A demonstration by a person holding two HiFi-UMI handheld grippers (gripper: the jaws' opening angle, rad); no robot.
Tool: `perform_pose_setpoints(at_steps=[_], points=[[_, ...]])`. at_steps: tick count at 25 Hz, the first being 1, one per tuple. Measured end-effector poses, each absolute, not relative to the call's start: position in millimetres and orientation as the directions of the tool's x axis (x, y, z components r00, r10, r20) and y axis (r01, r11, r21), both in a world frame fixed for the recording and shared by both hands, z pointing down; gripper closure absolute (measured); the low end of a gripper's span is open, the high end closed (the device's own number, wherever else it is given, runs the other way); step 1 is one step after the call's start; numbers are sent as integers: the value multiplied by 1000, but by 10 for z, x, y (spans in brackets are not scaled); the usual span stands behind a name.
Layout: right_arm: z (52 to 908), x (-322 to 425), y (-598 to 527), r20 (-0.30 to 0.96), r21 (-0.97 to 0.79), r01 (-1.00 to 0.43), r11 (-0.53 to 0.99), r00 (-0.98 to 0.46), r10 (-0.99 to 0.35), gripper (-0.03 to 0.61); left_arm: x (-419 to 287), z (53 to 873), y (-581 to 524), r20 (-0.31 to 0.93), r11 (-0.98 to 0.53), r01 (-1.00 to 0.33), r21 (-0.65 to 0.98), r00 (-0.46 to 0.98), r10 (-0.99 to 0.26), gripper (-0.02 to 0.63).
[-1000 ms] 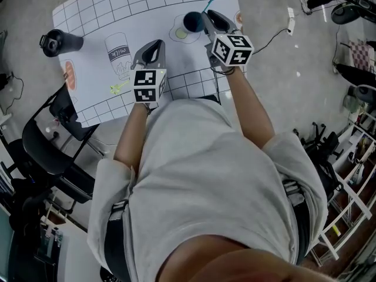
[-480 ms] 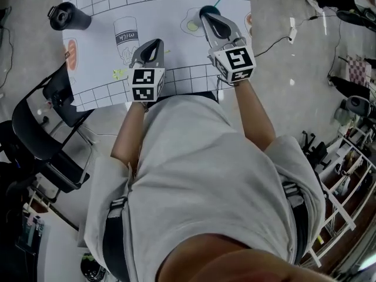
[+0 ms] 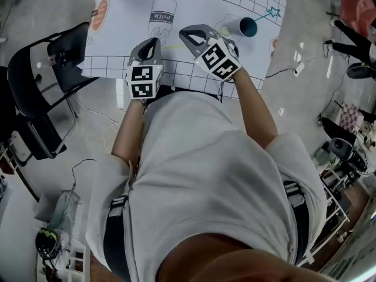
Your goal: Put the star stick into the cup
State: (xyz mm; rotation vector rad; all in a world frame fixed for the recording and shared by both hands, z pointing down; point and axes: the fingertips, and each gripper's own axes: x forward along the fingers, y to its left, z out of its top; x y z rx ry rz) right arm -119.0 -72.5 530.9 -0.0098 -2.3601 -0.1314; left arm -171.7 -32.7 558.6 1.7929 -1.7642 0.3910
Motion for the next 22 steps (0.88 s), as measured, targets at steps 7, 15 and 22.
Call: perform_pose_setpoints(at_steps=[7,15,22], points=[[5769,-1559,-245,819,93,315,945,-563,107,577,-2144,5736,174,619,210,-959,192,-48,-784,609],[6282,-1767,113,911,40,514,857,-371,180,541,-2378,5886,596,656,329,-923,201,-123,-745,609],[6609,-1750,164,953,14,551,834,-259,156,529,-2440,5941,640,665,337,-919,207,-120,-737,609]])
